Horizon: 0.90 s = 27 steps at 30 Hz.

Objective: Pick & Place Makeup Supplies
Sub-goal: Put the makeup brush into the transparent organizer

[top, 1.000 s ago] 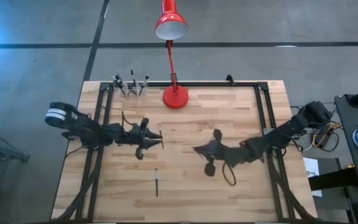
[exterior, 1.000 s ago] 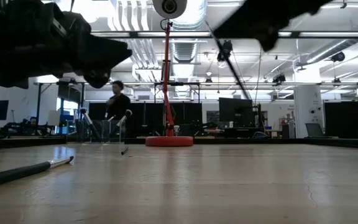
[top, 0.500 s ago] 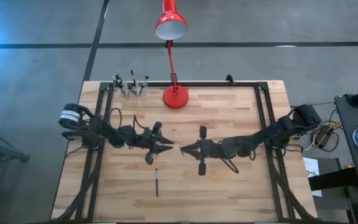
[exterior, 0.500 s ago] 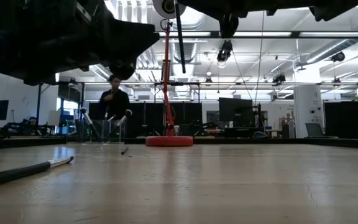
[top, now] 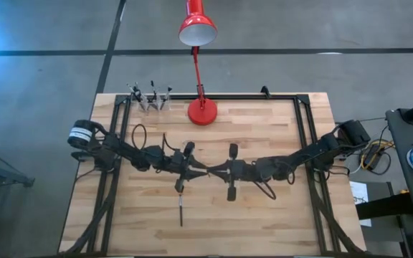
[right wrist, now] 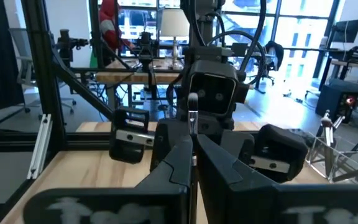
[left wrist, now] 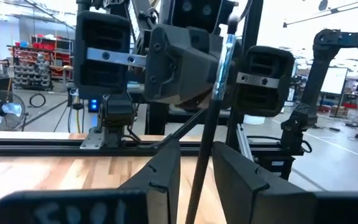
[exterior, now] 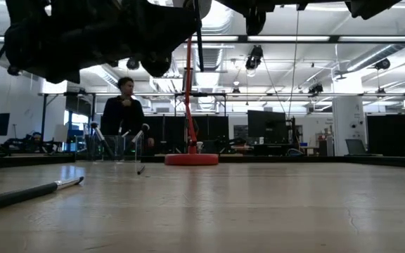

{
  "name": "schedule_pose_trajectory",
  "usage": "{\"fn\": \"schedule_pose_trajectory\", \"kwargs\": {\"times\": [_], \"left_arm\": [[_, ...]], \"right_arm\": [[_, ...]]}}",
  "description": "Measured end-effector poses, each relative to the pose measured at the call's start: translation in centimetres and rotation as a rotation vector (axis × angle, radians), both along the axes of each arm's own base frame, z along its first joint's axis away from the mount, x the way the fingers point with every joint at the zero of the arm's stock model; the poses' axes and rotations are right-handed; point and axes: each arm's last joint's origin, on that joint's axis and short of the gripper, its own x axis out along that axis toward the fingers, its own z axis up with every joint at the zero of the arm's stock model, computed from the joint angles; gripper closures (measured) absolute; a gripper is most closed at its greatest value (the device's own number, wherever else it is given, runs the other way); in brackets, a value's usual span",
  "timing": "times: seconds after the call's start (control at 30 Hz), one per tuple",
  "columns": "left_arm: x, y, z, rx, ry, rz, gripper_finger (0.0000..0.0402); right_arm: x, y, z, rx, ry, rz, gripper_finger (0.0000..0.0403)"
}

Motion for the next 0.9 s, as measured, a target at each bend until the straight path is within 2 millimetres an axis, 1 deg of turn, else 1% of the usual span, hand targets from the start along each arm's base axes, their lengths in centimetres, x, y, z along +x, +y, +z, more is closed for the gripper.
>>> {"fn": "schedule_pose_trajectory", "kwargs": {"times": [0.17,0.33,0.43,0.53,0.6,0.73,0.9], "left_arm": [[0.5,-0.1,0.6,0.025,-0.022,0.005,0.0314],[0.9,-0.1,0.6,0.041,0.003,0.007,0.0318],[0.9,-0.2,0.6,0.062,0.002,0.014,0.0342],[0.9,-0.1,0.6,0.076,0.002,0.020,0.0384],[0.8,-0.1,0.8,0.073,0.010,0.042,0.0389],[-0.2,0.5,1.3,0.074,0.047,0.155,0.0393],[-2.8,1.5,2.6,0.096,0.074,0.344,0.0393]], "right_arm": [[0.0,0.0,0.0,-0.002,0.000,0.000,0.0390],[0.0,0.0,0.0,-0.005,-0.002,-0.001,0.0390],[0.0,0.0,0.0,-0.013,-0.001,-0.002,0.0390],[0.0,-0.1,0.0,-0.020,0.000,-0.009,0.0390],[0.0,-0.1,0.0,-0.014,-0.002,-0.015,0.0390],[-0.2,0.0,0.0,-0.040,0.011,-0.084,0.0385],[-0.8,0.2,0.2,-0.067,0.059,-0.140,0.0354]]}}
